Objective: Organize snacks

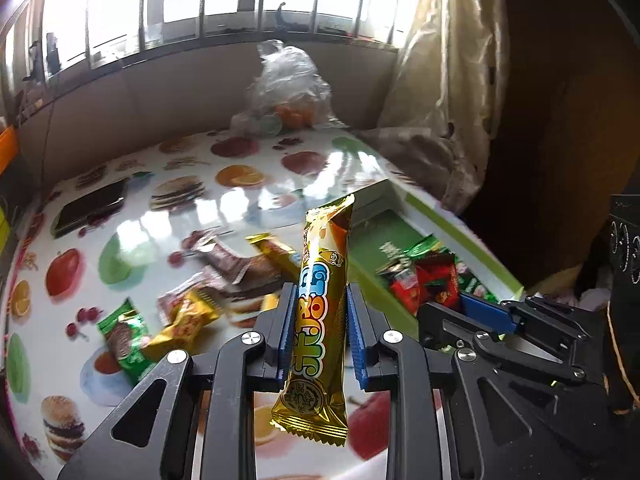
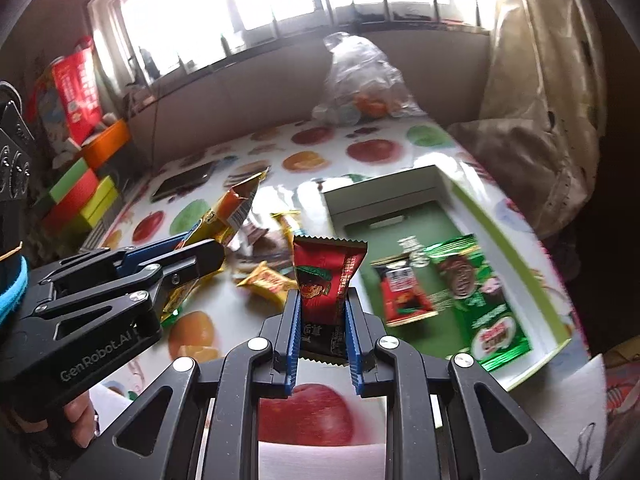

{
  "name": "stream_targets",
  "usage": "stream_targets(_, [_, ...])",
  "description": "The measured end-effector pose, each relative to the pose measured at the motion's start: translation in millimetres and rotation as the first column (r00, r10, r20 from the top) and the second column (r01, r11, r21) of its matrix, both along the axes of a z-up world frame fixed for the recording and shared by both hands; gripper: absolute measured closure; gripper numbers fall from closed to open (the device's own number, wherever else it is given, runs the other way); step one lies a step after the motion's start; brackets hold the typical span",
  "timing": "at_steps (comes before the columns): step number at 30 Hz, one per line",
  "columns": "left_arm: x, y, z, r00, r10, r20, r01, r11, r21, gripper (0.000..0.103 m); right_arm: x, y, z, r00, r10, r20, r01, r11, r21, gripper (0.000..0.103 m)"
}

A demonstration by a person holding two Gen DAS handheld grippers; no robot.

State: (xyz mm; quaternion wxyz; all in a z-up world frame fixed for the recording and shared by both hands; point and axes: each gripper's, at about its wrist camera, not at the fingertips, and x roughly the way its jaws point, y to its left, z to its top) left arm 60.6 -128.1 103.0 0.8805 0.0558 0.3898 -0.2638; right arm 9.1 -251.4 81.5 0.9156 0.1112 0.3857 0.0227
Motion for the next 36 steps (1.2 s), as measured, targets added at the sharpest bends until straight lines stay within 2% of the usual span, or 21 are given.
stream_targets(14, [9.6, -49.8, -0.3, 0.997, -0.067, -0.038, 0.065, 0.997, -0.041, 0.078, -5.0, -47.9, -6.4, 0.994, -0.109, -0.018, 0.108, 0.994, -0.010, 0.084])
stream_targets(24, [28.6, -81.8, -21.9, 0.990, -0.073, -0.118, 0.065, 0.995, -0.069, 0.078, -3.5, -76.4, -22.9, 0.983, -0.174, -0.061, 0.173, 0.985, -0.023, 0.084])
stream_targets(36, [36.4, -103.5, -47.7, 0.984, -0.077, -0.160, 0.074, 0.997, -0.023, 0.078, 2.3, -87.5, -43.3, 0.974, -0.202, -0.103, 0.197, 0.979, -0.058, 0.083])
